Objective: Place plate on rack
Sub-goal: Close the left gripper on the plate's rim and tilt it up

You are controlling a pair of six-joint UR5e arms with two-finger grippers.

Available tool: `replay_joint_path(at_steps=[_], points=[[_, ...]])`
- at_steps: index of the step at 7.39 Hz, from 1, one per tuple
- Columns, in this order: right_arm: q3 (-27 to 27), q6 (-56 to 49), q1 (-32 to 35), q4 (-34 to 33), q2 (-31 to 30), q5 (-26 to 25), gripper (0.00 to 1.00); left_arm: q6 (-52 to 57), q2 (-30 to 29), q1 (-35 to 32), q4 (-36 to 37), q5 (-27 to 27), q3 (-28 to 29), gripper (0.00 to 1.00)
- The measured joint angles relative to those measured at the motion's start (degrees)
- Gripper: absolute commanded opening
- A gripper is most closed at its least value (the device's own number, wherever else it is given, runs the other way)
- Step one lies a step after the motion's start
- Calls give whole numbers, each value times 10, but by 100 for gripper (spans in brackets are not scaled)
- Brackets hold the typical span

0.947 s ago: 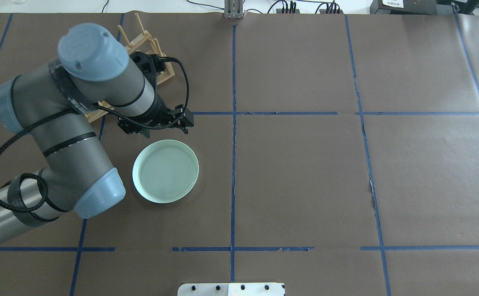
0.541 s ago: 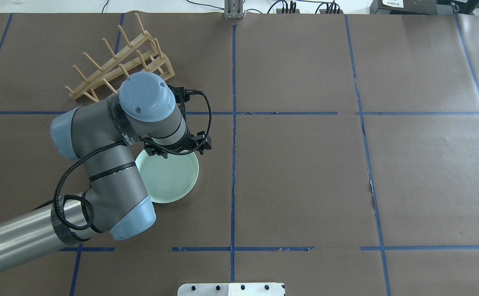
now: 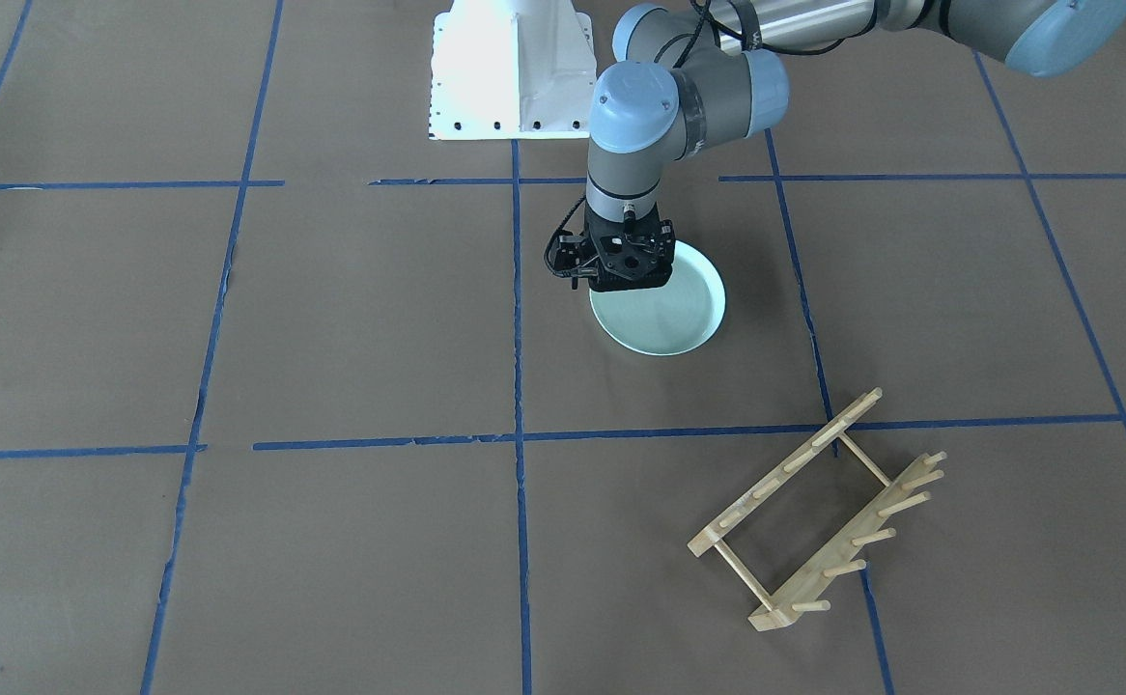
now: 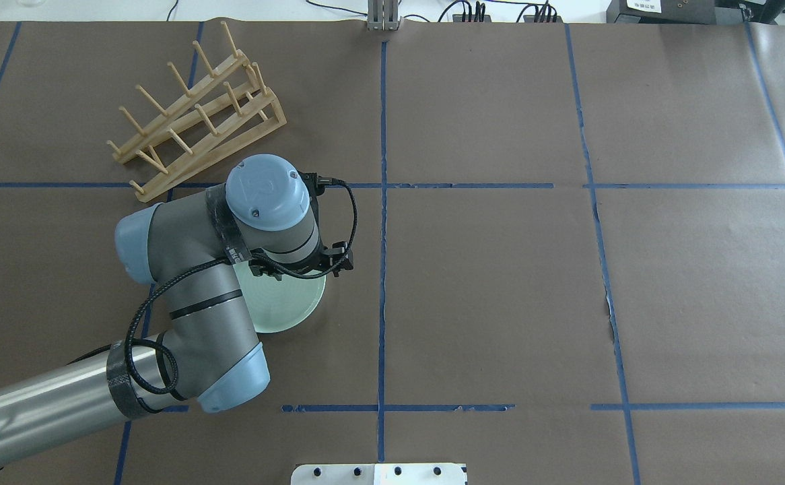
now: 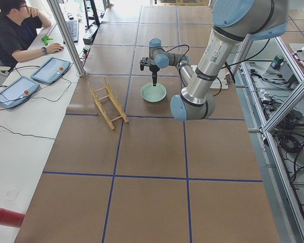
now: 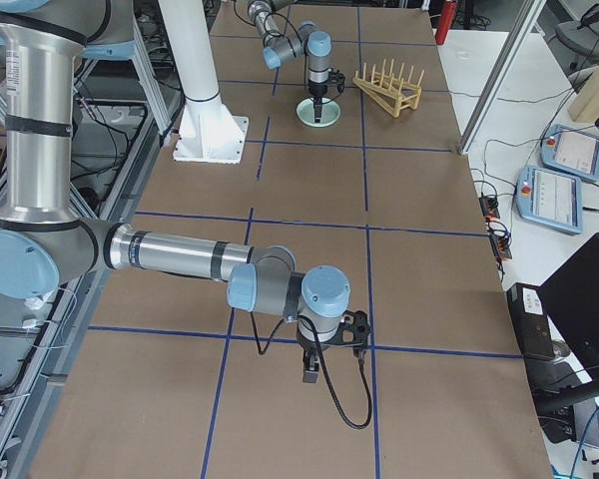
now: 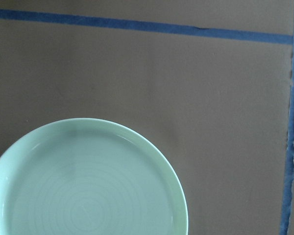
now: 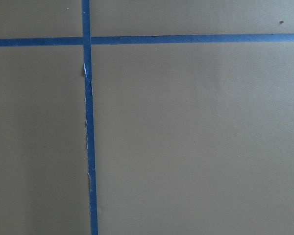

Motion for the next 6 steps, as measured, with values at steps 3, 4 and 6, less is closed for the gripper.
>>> replay_joint_path(at_steps=[3, 4, 6], points=[[0, 0, 1, 0, 0, 0, 100, 1, 0, 2, -34, 0, 24, 93], [0, 0, 1, 0, 0, 0, 100, 1, 0, 3, -44, 0, 32, 89], [0, 0, 1, 0, 0, 0, 100, 1, -1, 6, -51, 0, 38, 64]])
